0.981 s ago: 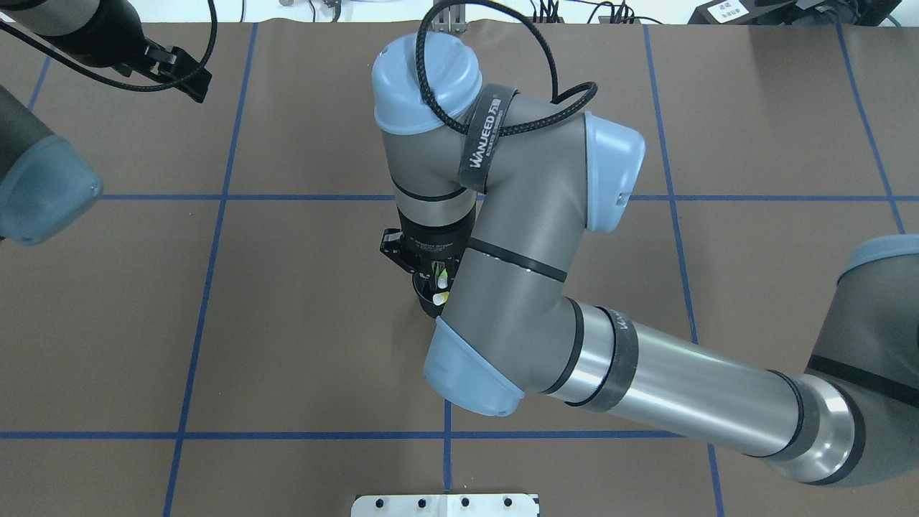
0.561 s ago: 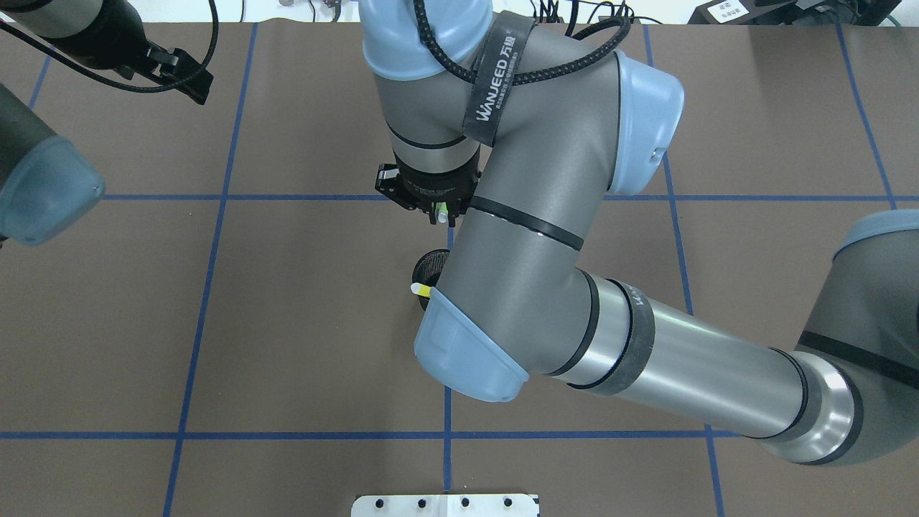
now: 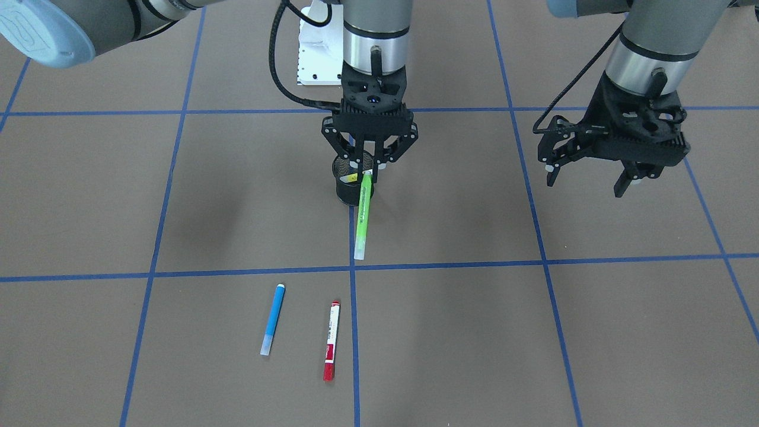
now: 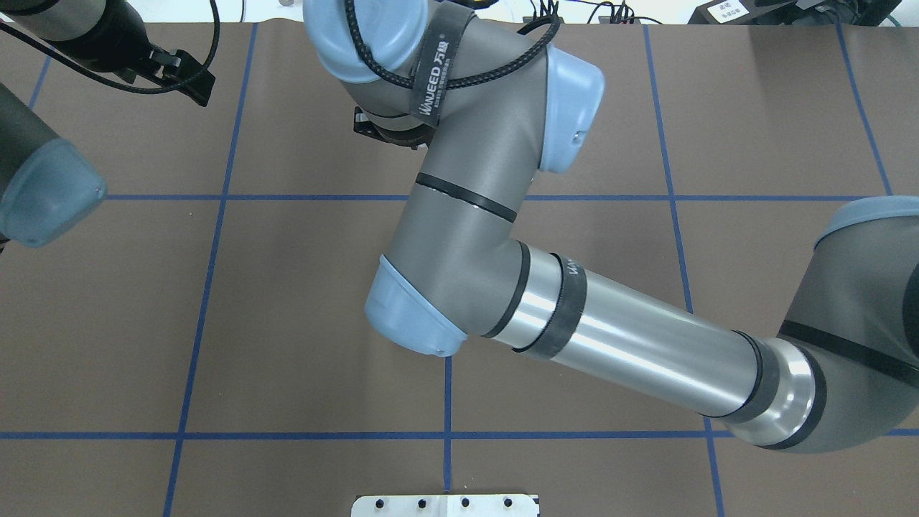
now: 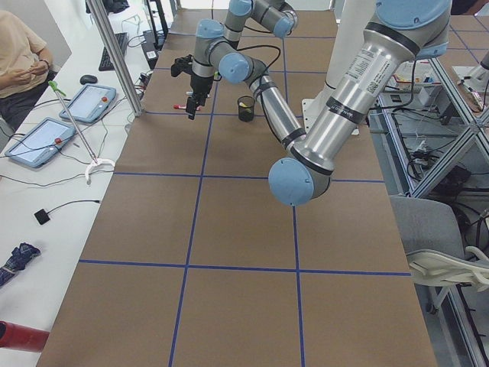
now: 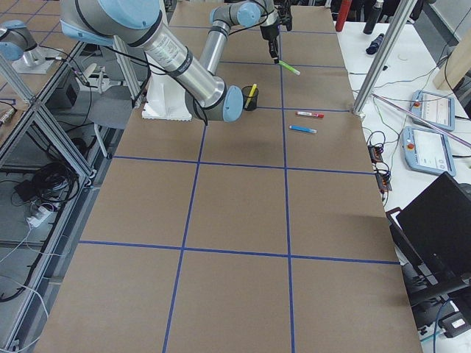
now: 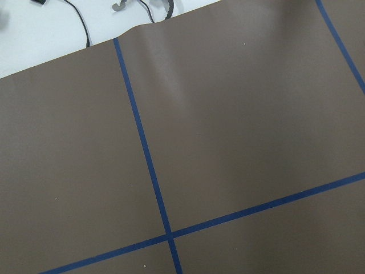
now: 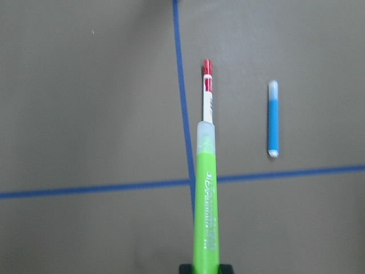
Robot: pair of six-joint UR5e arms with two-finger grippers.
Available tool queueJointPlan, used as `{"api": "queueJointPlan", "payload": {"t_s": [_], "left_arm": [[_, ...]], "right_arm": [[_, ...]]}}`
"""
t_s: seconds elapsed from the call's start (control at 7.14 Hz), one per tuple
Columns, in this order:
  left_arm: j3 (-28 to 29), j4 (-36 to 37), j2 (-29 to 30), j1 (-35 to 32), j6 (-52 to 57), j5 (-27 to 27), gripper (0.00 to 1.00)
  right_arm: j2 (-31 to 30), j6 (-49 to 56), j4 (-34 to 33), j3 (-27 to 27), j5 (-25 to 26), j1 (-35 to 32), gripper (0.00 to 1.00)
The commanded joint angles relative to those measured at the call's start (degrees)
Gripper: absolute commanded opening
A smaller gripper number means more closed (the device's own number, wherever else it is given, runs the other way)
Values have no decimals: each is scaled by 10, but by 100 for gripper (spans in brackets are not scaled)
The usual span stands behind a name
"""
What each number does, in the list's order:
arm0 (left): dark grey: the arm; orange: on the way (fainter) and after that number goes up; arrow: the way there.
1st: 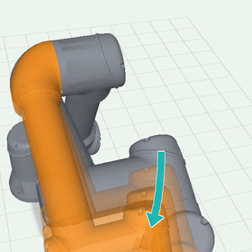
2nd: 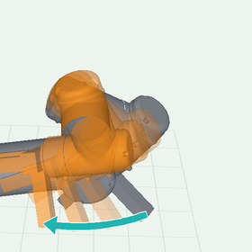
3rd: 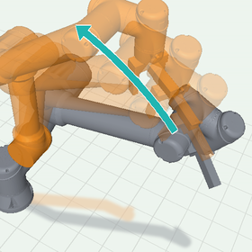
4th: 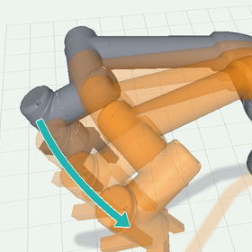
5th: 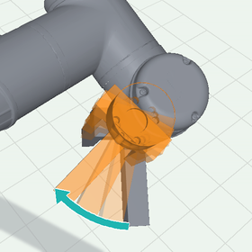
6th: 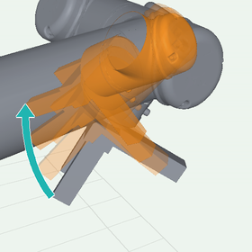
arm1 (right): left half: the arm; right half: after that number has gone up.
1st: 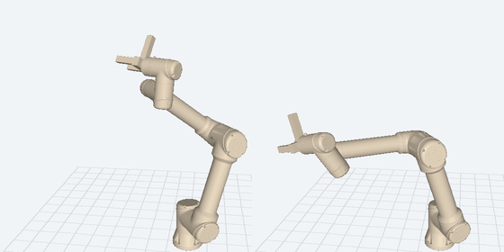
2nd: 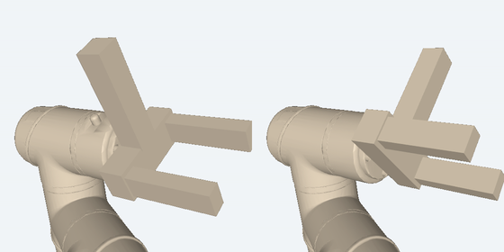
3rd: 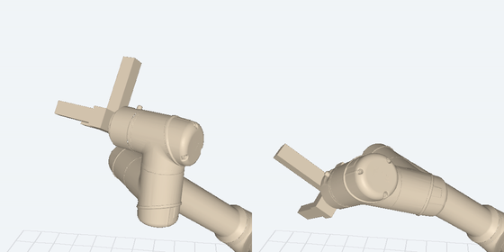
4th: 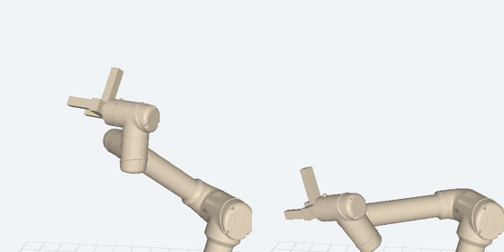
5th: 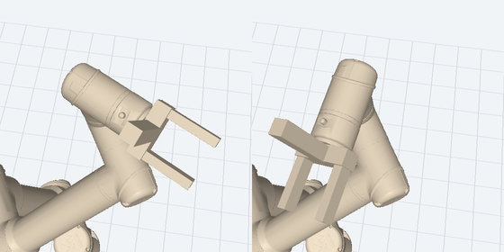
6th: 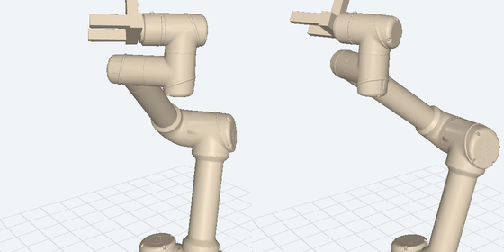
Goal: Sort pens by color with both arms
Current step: 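Lift the green marker out of the cup with the right gripper, then carry the green marker farther from the robot and lower it beside the red-capped marker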
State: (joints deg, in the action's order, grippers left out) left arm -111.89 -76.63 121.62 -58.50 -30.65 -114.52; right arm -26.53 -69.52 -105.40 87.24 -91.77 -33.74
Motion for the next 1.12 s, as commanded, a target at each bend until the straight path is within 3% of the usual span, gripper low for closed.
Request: {"api": "queueJointPlan", "payload": {"t_s": [0.0, 0.28, 0.42, 0.98], "left_arm": [[5, 0, -1, 0, -2, 0, 99], [11, 0, -1, 0, -2, 0, 99], [11, 0, -1, 0, -2, 0, 99], [19, -1, -1, 1, -1, 0, 99]], "right_arm": [[12, 11, 132, -113, 74, 0, 0], [12, 17, 249, -233, 150, 13, 0], [8, 21, 291, -274, 162, 24, 0], [-13, 20, 307, -292, 223, 63, 0]]}}
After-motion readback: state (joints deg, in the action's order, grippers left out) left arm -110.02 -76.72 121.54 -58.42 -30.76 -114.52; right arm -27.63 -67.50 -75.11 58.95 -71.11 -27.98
